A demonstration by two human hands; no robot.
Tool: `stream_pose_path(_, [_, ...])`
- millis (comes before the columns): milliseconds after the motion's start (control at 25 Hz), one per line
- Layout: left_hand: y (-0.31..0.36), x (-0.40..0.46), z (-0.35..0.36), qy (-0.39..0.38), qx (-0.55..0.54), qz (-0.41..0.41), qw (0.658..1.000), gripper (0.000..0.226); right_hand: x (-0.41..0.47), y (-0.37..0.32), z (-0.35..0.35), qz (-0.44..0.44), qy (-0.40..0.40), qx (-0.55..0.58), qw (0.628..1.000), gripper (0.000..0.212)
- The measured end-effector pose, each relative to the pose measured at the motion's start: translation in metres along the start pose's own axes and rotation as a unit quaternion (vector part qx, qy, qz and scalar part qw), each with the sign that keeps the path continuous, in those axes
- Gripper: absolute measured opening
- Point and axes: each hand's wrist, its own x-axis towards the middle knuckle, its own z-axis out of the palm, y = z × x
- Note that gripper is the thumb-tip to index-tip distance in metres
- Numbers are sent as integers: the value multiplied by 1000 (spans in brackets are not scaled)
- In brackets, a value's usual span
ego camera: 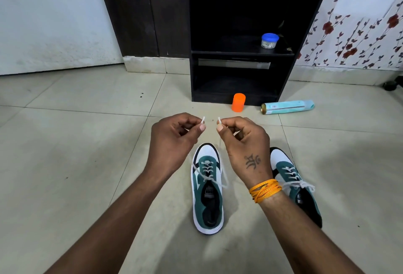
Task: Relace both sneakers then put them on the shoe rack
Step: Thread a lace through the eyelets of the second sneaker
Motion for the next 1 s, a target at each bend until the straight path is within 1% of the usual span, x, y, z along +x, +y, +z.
stream_pose_path(120, [-39,-14,-3,4,78,15,997,13,-16,35,4,26,-10,-69,997,6])
stream_pose_path(200, [-69,-25,-5,1,133,7,991,13,-27,62,7,34,-31,-130,990,4])
stream_pose_path(280, [-96,-35,-8,-13,206,-5,978,12,-38,84,8,48,-62,-171,982,6])
stream_pose_path(360, [-120,-45,-9,-53,280,-41,958,13,-46,101,9,79,-86,-195,974,8])
stream_pose_path(400, [-128,-49,-9,-76,303,-68,948,13,-50,107,9,93,-95,-197,971,13])
stream_pose_path(480, [-139,-57,-7,-116,325,-118,931,12,-56,115,10,123,-103,-168,973,26])
stream_pose_path(520, [-142,-59,-5,-129,327,-141,926,12,-58,116,10,133,-107,-157,973,28])
stream_pose_path(560, [-144,-60,-2,-136,321,-166,923,14,-61,118,10,143,-109,-157,971,25])
stream_pose_path(640, [-145,-59,6,-119,254,-250,927,27,-63,122,7,179,-96,-199,959,6])
stream_pose_path(680, [-144,-58,11,-99,189,-313,925,38,-65,125,6,206,-91,-229,947,19])
stream_pose_path(720, [-142,-56,15,-78,115,-380,914,47,-67,128,4,246,-98,-239,934,37])
stream_pose_path(760, [-140,-53,19,-65,53,-438,895,50,-70,129,4,305,-114,-217,920,52])
stream_pose_path(800, [-139,-51,22,-63,11,-481,875,50,-74,129,5,367,-130,-176,904,61])
stream_pose_path(840, [-139,-50,25,-67,-16,-506,860,48,-77,127,6,422,-145,-127,886,64])
stream_pose_path(880, [-140,-49,27,-72,-36,-517,852,45,-79,125,8,464,-151,-84,869,63])
stream_pose_path(920, [-141,-49,29,-75,-55,-520,849,41,-79,123,10,492,-151,-46,856,60])
stream_pose_path(1000, [-141,-50,31,-64,-79,-507,856,32,-76,118,14,512,-139,14,848,44])
